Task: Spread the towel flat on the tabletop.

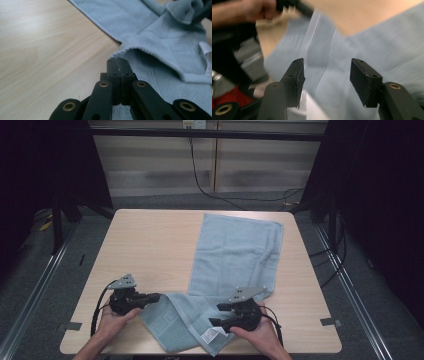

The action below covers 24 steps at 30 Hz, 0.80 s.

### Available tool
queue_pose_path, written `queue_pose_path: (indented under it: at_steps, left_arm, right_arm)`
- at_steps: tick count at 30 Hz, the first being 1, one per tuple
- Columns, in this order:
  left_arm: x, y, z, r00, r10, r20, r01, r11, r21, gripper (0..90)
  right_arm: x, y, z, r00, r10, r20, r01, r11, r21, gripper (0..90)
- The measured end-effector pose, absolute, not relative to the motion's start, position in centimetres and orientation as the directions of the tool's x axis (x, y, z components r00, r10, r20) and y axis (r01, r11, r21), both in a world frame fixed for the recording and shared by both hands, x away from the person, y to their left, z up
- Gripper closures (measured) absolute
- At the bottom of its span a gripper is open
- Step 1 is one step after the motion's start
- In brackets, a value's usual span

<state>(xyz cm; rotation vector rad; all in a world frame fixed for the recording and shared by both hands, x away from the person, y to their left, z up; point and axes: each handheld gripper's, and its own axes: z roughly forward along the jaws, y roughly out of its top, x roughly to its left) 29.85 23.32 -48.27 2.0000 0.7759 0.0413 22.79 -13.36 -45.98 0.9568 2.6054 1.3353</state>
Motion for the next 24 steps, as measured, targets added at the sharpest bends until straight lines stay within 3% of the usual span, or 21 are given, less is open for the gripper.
queue_pose_path:
  at_steps: [5,6,7,8,11,14,21,22,23,24]
  left_arm:
    - [30.8,23.4,-47.7,0.781,0.549,-0.298,0.514,-0.292,0.807,89.6]
    - [30.9,23.3,-47.7,0.781,0.546,-0.302,0.514,-0.287,0.808,89.7]
    - [31.1,23.2,-47.5,0.781,0.547,-0.301,0.511,-0.282,0.812,89.7]
    - [31.2,23.1,-47.4,0.781,0.544,-0.306,0.511,-0.277,0.814,89.7]
    - [31.2,23.0,-46.8,0.784,0.536,-0.311,0.504,-0.258,0.825,89.7]
    - [30.7,23.2,-45.6,0.799,0.516,-0.308,0.478,-0.236,0.846,89.7]
    - [29.7,22.7,-44.9,0.817,0.499,-0.29,0.451,-0.239,0.86,89.7]
    - [29.8,22.6,-45.0,0.815,0.504,-0.286,0.453,-0.246,0.857,89.6]
    - [29.9,22.6,-45.1,0.812,0.509,-0.287,0.458,-0.248,0.854,89.6]
    - [30.1,22.6,-45.4,0.805,0.519,-0.288,0.465,-0.251,0.849,89.6]
  right_arm:
    - [23.2,-12.6,-48.6,-0.804,0.553,0.221,0.525,0.483,0.701,41.0]
    - [23.4,-12.2,-49.2,-0.812,0.553,0.188,0.508,0.51,0.694,48.8]
    - [23.4,-12.2,-49.2,-0.812,0.553,0.188,0.508,0.51,0.694,48.8]
    - [23.5,-12.0,-49.2,-0.811,0.562,0.163,0.499,0.519,0.694,55.8]
    - [24.1,-12.3,-48.3,-0.819,0.547,0.176,0.492,0.51,0.705,85.6]
    - [24.2,-12.9,-47.4,-0.811,0.555,0.187,0.495,0.478,0.726,90.0]
    - [23.3,-16.0,-45.3,-0.781,0.585,0.22,0.499,0.371,0.783,90.0]
    - [23.1,-16.4,-45.4,-0.782,0.581,0.228,0.502,0.369,0.782,73.5]
    - [23.1,-16.4,-45.4,-0.782,0.581,0.228,0.502,0.369,0.782,73.5]
    - [23.1,-15.8,-46.3,-0.792,0.559,0.246,0.515,0.395,0.761,61.9]
